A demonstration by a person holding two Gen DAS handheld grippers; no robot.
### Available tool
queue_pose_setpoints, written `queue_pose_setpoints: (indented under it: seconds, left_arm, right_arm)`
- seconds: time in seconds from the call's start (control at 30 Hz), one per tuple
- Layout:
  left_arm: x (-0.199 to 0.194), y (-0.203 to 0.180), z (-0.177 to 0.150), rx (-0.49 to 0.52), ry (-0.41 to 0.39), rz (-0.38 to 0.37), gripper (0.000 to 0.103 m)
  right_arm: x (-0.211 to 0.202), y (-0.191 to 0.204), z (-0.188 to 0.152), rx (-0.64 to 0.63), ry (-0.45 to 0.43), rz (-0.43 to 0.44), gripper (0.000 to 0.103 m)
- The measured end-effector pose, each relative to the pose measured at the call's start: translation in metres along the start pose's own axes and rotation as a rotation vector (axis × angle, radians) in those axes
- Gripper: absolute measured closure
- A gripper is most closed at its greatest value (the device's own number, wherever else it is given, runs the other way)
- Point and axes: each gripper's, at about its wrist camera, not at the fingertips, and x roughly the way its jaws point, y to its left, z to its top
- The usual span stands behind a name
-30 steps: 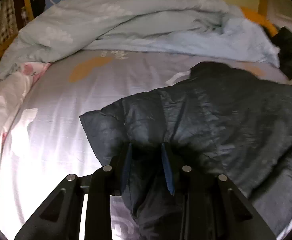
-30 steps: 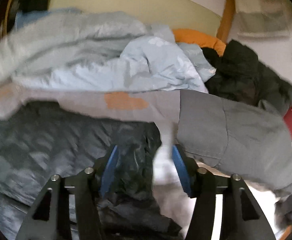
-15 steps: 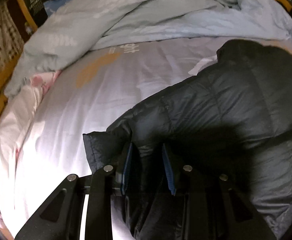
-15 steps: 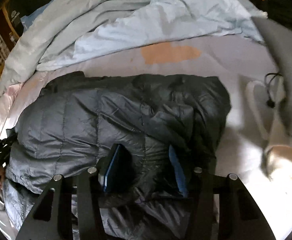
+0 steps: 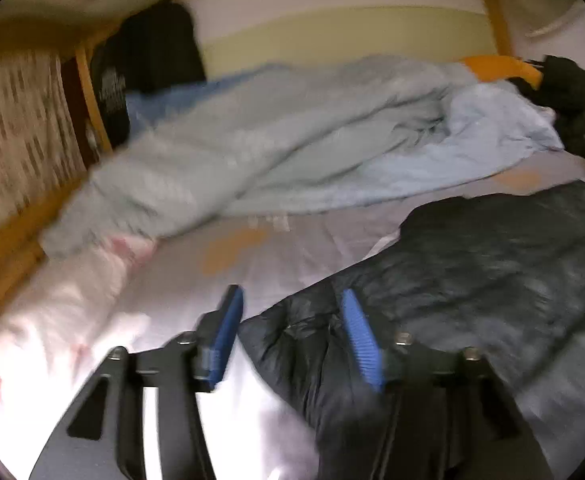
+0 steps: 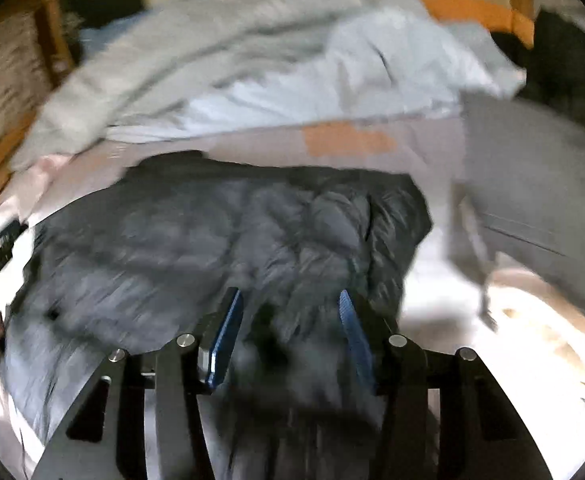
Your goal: Fold large clothes
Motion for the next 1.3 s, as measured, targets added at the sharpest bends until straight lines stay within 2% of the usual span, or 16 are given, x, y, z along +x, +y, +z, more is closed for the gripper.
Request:
queue_pose_setpoints:
  seconds: [0.1,0.2,0.33,0.4,0.43,0.47,0.57,0.67,0.73,0.8,0.97,1.03,1.1,1.2,1.23,1.3]
  left_arm:
    - [-0.033,-0.004,0.001,-0.01,0.024,-0.064,0.049]
    - [-0.037,-0.011,-0.002,-0.027,0.105,-0.104,0.049]
    - [0.005,-0.02,-0.006,-0.076,0.325,-0.087,0.049]
    - [0.034,-0.014,-0.007,-0.207,0.45,-0.093,0.054]
    - [0.043,-0.012,-0.008,-0.246,0.473,-0.112,0.058]
    - [0.052,-0.014,-0.007,-0.251,0.486,-0.121,0.058]
    - [0.085,-0.024,-0.012,-0.211,0.555,-0.064,0.058]
    - [0.117,-0.019,-0.021,-0.225,0.61,-0.036,0.065]
    - [0.121,-0.01,-0.022,-0.238,0.606,0.007,0.07]
    - [0.123,-0.003,-0.025,-0.259,0.605,0.001,0.07]
    - [0.119,-0.003,-0.025,-0.228,0.582,-0.016,0.069]
    - [0.117,0.004,-0.025,-0.228,0.541,-0.034,0.069]
    - [0.095,0.004,-0.021,-0.212,0.459,-0.056,0.069]
    - [0.036,0.007,-0.012,-0.166,0.266,-0.049,0.043]
    - [0.015,0.007,-0.011,-0.158,0.204,-0.038,0.028]
    - [-0.03,0.008,-0.012,-0.152,0.081,-0.06,0.023]
  right_arm:
    - [-0.033,0.001,-0.013,0.001,-0.027,-0.043,0.05]
    - [-0.053,-0.008,-0.019,0.069,-0.035,-0.034,0.049]
    - [-0.054,-0.019,-0.006,0.109,-0.023,-0.039,0.045]
    - [-0.045,-0.022,0.007,0.118,-0.004,-0.051,0.045]
    - [-0.037,-0.022,0.013,0.129,0.015,-0.047,0.045]
    - [-0.024,-0.022,0.019,0.152,0.059,-0.014,0.045]
    - [0.017,-0.02,0.033,0.188,0.162,0.074,0.045]
    - [0.053,-0.018,0.04,0.171,0.203,0.013,0.045]
    - [0.071,-0.017,0.039,0.156,0.231,-0.019,0.045]
    - [0.086,-0.017,0.035,0.146,0.261,-0.026,0.045]
    - [0.095,-0.011,0.028,0.074,0.25,-0.083,0.045]
    - [0.094,-0.011,0.03,0.05,0.26,-0.151,0.045]
    - [0.073,-0.009,0.032,0.036,0.202,-0.185,0.045]
    - [0.012,-0.002,0.026,-0.025,0.019,-0.209,0.044]
    - [-0.01,0.002,0.021,-0.046,-0.034,-0.208,0.042]
    - [-0.048,0.008,0.009,-0.069,-0.1,-0.191,0.038]
